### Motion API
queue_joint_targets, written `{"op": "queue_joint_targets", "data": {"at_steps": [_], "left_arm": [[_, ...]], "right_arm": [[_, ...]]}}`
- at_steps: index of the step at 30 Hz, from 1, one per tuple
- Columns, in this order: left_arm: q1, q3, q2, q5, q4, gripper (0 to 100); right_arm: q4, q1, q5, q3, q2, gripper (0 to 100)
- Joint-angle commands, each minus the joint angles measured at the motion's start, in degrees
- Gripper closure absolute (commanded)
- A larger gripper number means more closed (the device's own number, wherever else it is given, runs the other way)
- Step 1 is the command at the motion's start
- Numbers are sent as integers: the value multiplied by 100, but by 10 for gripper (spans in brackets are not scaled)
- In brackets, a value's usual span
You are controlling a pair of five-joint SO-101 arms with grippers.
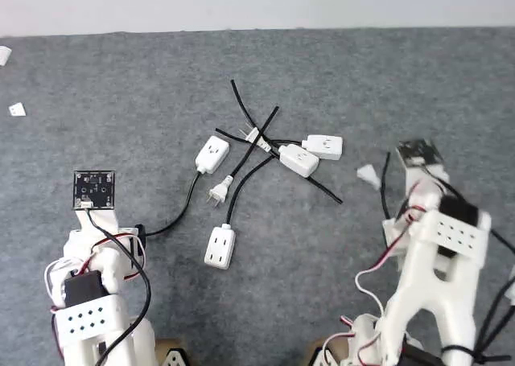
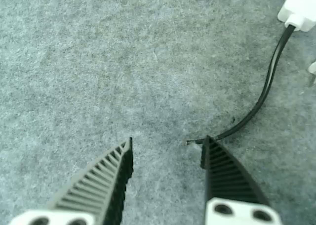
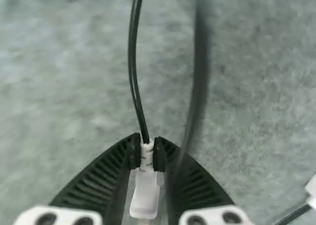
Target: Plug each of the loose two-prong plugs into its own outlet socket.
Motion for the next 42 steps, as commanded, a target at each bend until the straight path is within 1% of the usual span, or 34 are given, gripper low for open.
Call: {"op": "queue_joint_targets", "data": {"at_steps": [1,3,6,9,11,13,15,17,21,23,24,26,29,32,36,42], "left_arm": [[-26,-4,-70,-62,-132,788],[-26,22,-70,-62,-149,788],[-26,31,-70,-62,-141,788],[-26,40,-70,-62,-141,788],[-18,48,-70,-62,-141,788],[-18,48,-70,-62,-149,788],[-18,48,-70,-62,-149,788],[-18,48,-70,-62,-158,788],[-18,48,-70,-62,-158,788],[-18,48,-70,-62,-158,788],[-18,48,-70,-62,-158,788],[-18,48,-70,-62,-158,788],[-18,48,-70,-62,-158,788],[-18,48,-70,-62,-158,788],[-18,48,-70,-62,-158,788],[-18,48,-70,-62,-149,788]], "right_arm": [[-980,435,-62,290,101,985],[-1059,690,-62,290,198,958],[-1068,1077,-53,290,295,865],[-1095,1411,396,290,338,782],[-1112,1596,607,281,303,768],[-1235,1727,607,255,295,768],[-1367,1807,598,202,303,771],[-1393,1798,598,158,295,810],[-1095,1560,598,0,295,998],[-611,1464,598,-114,295,969],[-382,1385,598,-176,295,988],[-57,1235,598,-229,295,987],[-48,1226,580,-220,303,990],[-690,1420,352,-44,365,990],[-1560,1640,343,413,365,990],[-2536,1710,818,1327,365,990]]}}
